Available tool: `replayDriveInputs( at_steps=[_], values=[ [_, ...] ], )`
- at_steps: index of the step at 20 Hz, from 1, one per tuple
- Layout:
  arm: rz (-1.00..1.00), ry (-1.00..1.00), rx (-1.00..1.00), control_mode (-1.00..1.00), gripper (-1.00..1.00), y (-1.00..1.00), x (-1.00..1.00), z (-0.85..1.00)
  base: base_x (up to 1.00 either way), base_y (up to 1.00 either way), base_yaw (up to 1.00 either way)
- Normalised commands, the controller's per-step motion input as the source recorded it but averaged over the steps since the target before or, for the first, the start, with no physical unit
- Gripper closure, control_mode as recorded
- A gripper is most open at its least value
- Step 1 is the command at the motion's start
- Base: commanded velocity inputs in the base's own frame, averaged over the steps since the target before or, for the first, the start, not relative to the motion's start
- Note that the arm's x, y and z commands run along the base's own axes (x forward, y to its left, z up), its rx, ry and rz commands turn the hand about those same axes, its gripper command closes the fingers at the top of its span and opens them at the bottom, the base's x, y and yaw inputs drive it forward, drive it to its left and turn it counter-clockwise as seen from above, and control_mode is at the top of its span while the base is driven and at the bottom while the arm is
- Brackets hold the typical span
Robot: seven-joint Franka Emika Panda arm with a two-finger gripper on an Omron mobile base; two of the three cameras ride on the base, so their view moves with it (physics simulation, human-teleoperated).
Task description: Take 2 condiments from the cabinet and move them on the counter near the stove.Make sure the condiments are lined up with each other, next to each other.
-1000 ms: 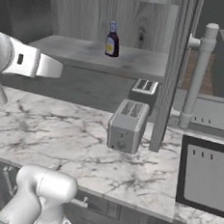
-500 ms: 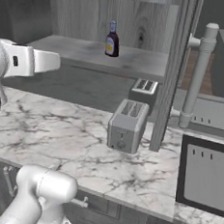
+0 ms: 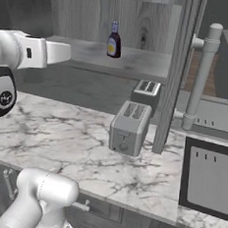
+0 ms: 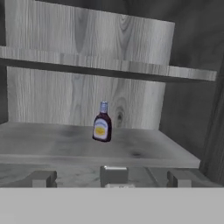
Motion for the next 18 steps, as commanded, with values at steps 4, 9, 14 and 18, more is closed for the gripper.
replayDriveInputs(
  at_steps=[4,9,14,18],
  values=[
    [0.0,0.02,0.02,-1.0,-1.0,-0.01,0.33,0.02,0.0,0.0,0.0],
    [0.0,0.0,0.01,-1.0,-1.0,0.0,0.43,-0.01,0.0,0.0,0.0],
    [0.0,-0.01,0.02,-1.0,-1.0,-0.05,0.32,-0.01,0.0,0.0,0.0],
    [0.0,-0.05,0.06,-1.0,-1.0,-0.14,0.29,0.0,0.0,0.0,0.0]
  ],
)
